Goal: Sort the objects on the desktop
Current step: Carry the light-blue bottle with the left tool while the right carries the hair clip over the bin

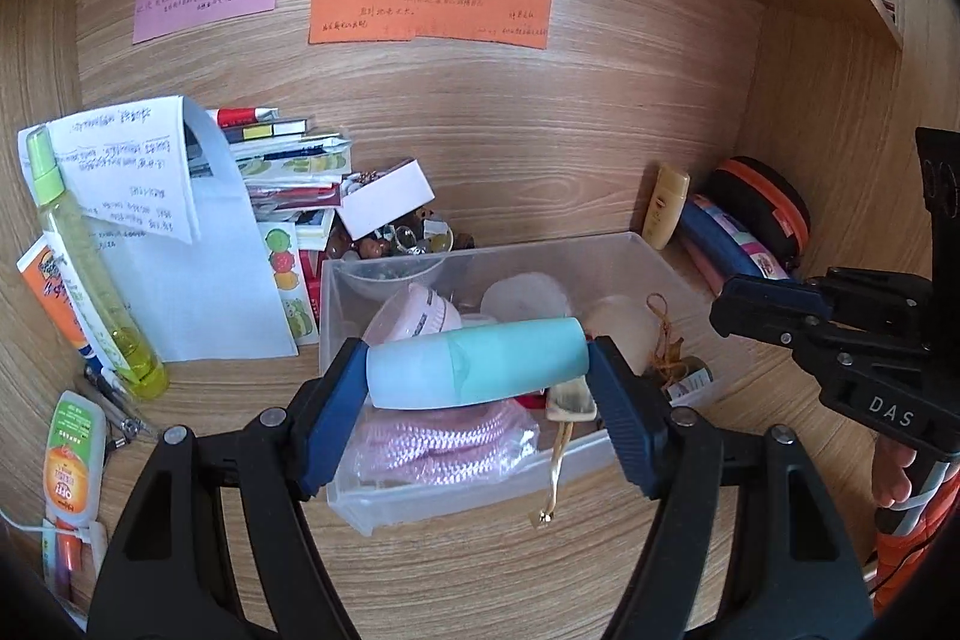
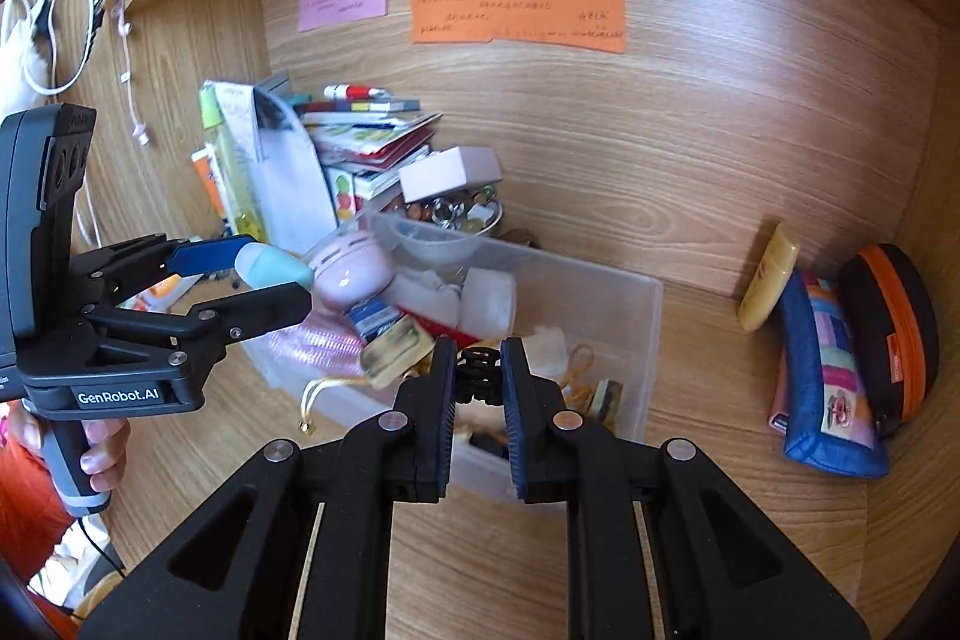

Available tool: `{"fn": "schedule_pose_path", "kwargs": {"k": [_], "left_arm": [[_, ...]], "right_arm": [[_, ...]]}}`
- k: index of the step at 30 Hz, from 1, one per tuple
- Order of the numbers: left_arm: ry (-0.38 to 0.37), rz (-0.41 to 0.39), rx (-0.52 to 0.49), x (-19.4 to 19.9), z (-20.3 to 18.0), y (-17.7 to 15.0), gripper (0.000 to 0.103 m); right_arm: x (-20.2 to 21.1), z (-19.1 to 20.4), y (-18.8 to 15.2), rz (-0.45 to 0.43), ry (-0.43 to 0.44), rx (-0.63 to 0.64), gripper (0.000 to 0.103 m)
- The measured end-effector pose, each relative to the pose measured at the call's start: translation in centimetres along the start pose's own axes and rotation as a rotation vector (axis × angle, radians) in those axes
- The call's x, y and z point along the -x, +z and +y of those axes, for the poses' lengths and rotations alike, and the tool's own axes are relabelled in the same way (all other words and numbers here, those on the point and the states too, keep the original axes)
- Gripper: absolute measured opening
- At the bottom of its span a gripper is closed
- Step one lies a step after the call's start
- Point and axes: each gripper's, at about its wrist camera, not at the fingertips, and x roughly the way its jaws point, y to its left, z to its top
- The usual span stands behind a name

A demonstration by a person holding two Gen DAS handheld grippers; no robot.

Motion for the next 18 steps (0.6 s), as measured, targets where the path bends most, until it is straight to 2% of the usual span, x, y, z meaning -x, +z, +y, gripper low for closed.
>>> {"fn": "schedule_pose_path", "kwargs": {"k": [8, 15, 18], "left_arm": [[-0.019, 0.013, 0.031, -2.7, 0.1, 3.2, 0.073], [-0.032, 0.057, 0.035, -5.7, -0.3, 2.9, 0.073], [-0.002, 0.041, 0.005, -6.1, -0.8, 2.5, 0.073]], "right_arm": [[-2.4, -1.3, 2.4, 0.001, 0.01, -0.056, 0.013], [-5.5, -2.0, 2.2, 0.041, 0.028, -0.126, 0.013], [-6.5, -2.4, 1.5, 0.048, -0.012, -0.13, 0.013]]}}
